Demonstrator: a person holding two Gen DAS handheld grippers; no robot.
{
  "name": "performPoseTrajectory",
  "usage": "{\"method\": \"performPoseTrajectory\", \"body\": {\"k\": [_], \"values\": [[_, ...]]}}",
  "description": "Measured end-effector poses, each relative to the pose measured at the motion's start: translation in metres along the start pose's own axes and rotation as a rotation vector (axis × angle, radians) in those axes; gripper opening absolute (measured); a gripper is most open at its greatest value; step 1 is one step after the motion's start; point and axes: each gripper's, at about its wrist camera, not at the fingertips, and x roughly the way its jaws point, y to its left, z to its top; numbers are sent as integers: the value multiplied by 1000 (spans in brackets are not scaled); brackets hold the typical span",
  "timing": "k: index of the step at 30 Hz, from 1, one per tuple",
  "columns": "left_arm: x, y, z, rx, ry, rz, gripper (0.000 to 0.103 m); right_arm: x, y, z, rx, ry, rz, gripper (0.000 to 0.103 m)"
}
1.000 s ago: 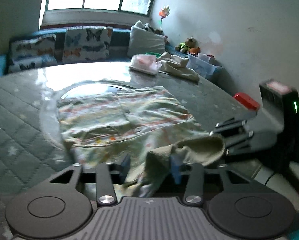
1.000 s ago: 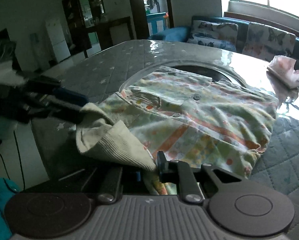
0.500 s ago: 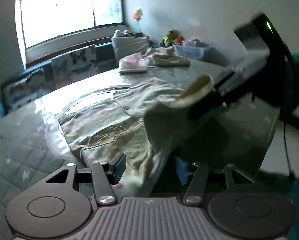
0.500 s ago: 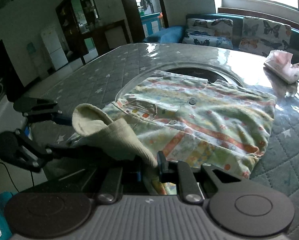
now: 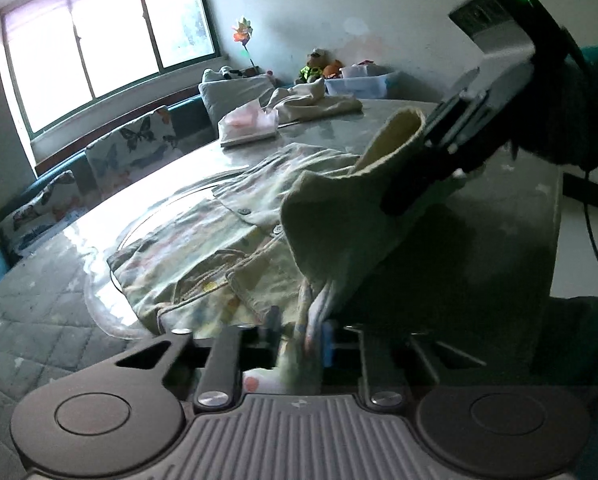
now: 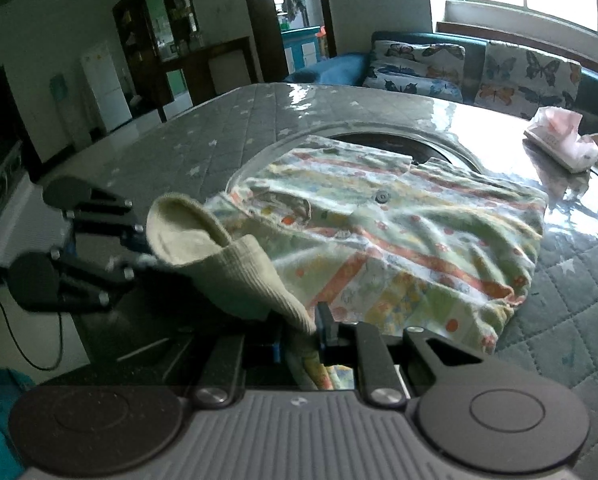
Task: Fold clothes
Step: 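Lift the hem with the left gripper and fold it toward the collar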
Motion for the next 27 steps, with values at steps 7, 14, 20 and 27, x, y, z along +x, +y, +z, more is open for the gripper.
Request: {"method": "performPoseTrajectory", "body": {"k": [7, 14, 20, 27], "values": [[-19, -5, 5, -25, -39, -2, 12, -19, 14, -14, -28, -46, -2, 9], [-58, -15, 10, -53, -66, -57, 12, -57, 32, -24, -55, -46, 46, 9], [-102, -29, 16, -85, -72, -107, 12, -96, 54, -25, -85, -23, 115, 9], [-100, -23, 36, -89, -97, -74, 12, -113, 58, -5, -171, -48, 75, 9]]}}
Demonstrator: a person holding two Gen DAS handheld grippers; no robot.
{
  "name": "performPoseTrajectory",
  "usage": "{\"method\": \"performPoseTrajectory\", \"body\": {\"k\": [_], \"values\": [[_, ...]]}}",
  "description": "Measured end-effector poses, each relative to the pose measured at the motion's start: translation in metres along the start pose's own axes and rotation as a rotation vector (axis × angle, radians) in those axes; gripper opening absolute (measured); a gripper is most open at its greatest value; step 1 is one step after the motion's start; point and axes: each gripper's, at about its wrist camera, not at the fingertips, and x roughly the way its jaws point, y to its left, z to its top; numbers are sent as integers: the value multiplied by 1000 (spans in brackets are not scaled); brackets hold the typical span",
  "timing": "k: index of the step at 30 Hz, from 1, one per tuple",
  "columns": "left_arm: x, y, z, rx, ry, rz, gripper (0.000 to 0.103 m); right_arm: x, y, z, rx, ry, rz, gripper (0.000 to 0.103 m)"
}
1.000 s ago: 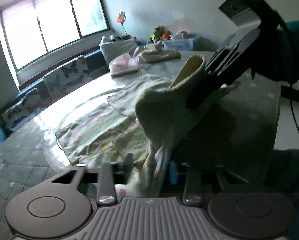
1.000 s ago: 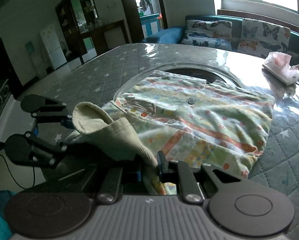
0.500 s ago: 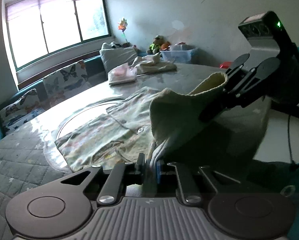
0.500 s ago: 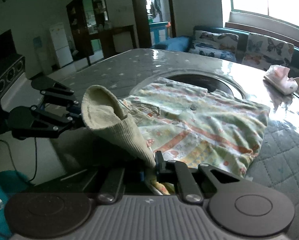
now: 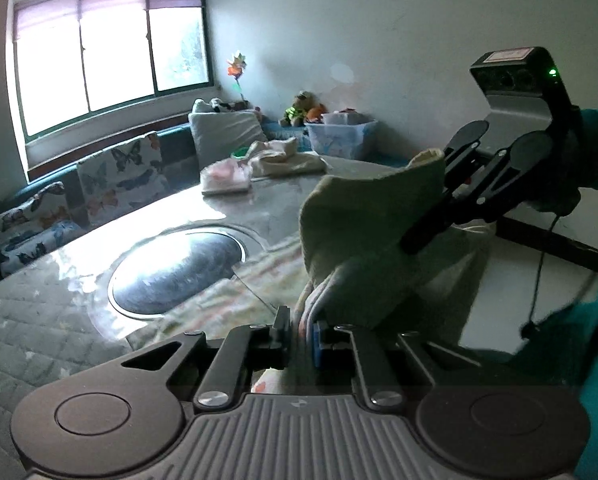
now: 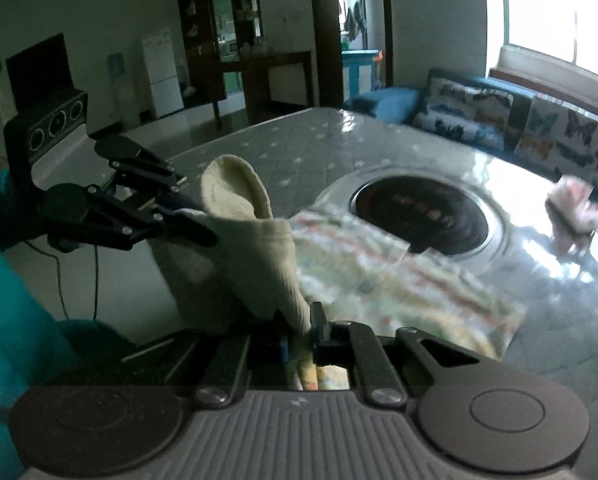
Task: Fold clothes
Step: 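Lift the hem with the left gripper and fold it toward the collar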
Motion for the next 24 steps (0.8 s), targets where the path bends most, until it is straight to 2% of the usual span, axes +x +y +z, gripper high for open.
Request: {"method": "performPoseTrajectory", "body": {"k": [10, 17, 24], "values": [[57, 59, 28, -86, 15, 38, 12, 42, -54, 48, -34, -23, -77, 8], [103, 104, 34, -119, 84, 38, 12, 91, -97, 70, -21, 22, -100, 9], [149, 144, 21, -224, 174, 32, 12, 142, -138, 71, 46, 73, -97, 9]]}}
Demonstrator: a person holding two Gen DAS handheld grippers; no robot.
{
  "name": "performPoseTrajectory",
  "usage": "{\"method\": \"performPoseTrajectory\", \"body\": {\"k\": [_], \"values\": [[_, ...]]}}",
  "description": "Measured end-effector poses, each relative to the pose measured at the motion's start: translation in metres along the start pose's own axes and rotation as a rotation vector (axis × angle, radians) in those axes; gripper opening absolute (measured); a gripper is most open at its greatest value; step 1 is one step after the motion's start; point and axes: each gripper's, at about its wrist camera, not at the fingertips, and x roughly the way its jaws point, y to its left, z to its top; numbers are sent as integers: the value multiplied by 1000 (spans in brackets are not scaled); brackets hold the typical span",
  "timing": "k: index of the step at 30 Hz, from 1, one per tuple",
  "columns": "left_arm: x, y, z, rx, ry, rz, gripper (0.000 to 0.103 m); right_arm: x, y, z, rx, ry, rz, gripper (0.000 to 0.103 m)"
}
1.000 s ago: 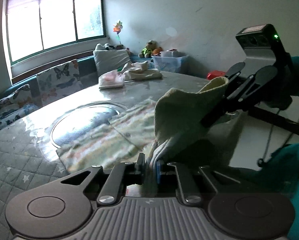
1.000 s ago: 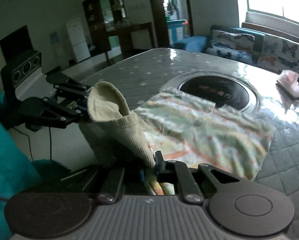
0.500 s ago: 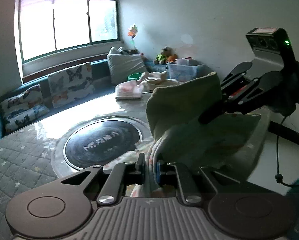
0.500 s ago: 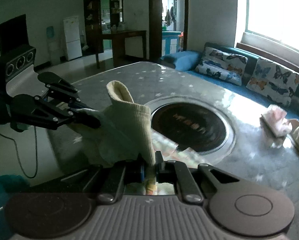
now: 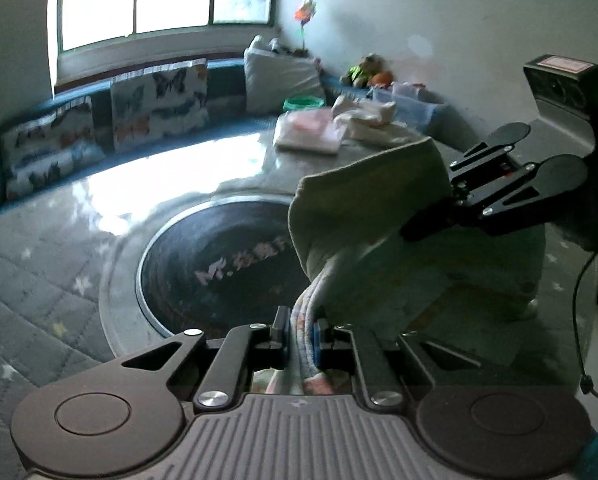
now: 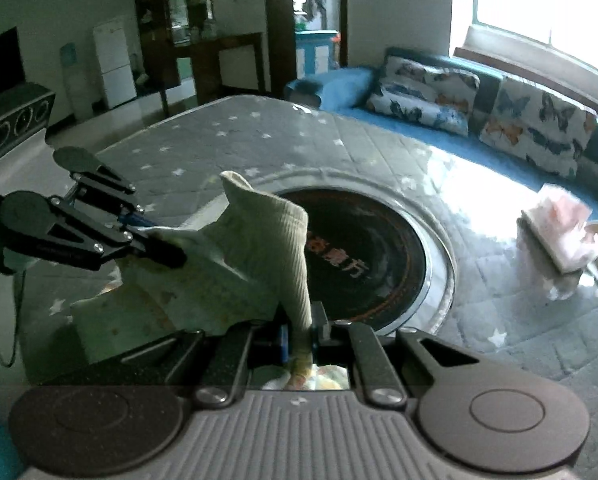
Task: Fold clothes
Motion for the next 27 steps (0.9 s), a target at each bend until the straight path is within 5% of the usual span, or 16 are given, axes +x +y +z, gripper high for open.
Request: {"method": "performPoseTrajectory", "body": {"k": [4, 12, 19, 22, 27], "values": [[19, 12, -2, -39, 46, -2, 12, 18, -11, -5, 21, 24, -1, 13], [27, 16, -6, -73, 76, 0, 15, 11, -27, -10, 56, 1, -81, 39], [22, 19, -6, -91, 88, -2, 12, -28, -18, -16, 42, -101, -194, 40], [20, 23, -8, -107, 97, 0, 15, -41, -9, -20, 33, -141, -161, 39], [18, 32, -9, -153, 106, 13, 22, -22, -6, -35, 74, -81, -85, 38]]}}
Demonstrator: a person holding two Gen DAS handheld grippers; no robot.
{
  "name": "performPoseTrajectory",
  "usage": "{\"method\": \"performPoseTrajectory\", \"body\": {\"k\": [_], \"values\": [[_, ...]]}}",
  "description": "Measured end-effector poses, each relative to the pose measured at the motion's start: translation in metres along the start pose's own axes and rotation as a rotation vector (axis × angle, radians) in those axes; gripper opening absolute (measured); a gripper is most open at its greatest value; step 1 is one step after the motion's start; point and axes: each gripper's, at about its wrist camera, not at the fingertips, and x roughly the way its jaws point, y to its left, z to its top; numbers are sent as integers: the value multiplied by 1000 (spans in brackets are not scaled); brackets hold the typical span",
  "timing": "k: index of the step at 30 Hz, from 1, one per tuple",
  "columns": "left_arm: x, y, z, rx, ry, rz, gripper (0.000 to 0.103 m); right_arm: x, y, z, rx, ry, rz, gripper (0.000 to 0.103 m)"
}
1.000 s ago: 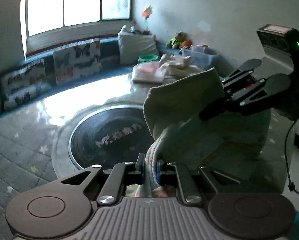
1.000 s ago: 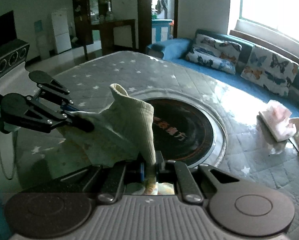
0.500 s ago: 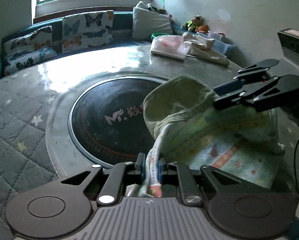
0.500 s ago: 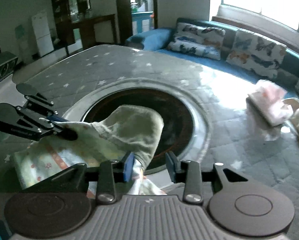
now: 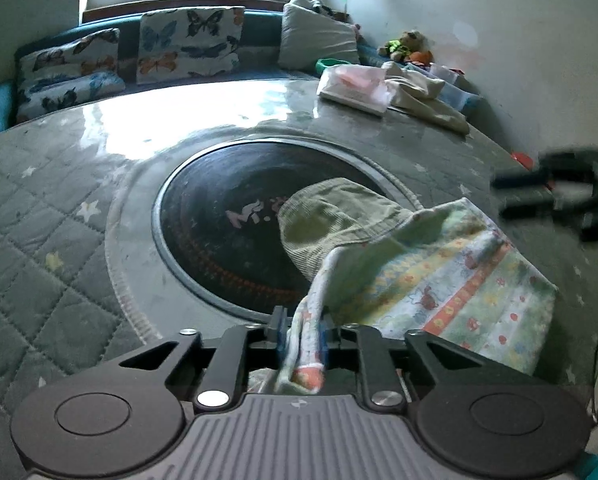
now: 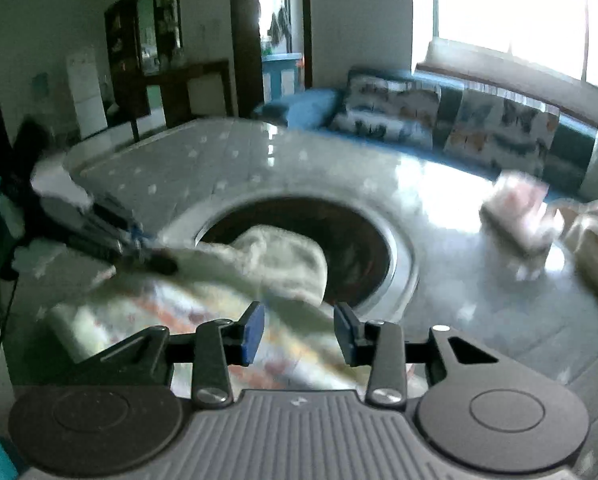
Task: Fold clothes
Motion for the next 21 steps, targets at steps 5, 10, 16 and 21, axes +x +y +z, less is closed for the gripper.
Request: {"method": "performPoseTrajectory", "body": {"k": [5, 10, 16, 21], "values": [[-5, 12, -2, -30, 0, 45, 26, 29, -21, -18, 110, 41, -18, 33], [-6, 25, -8, -67, 5, 90, 26, 37, -35, -28, 164, 53, -49, 30], [-15, 15, -2, -40, -59, 176, 26, 29, -28, -15, 152, 7, -67, 30], [-18, 13, 7, -62, -97, 236, 22, 48, -13, -1, 131, 1, -7, 28]]}}
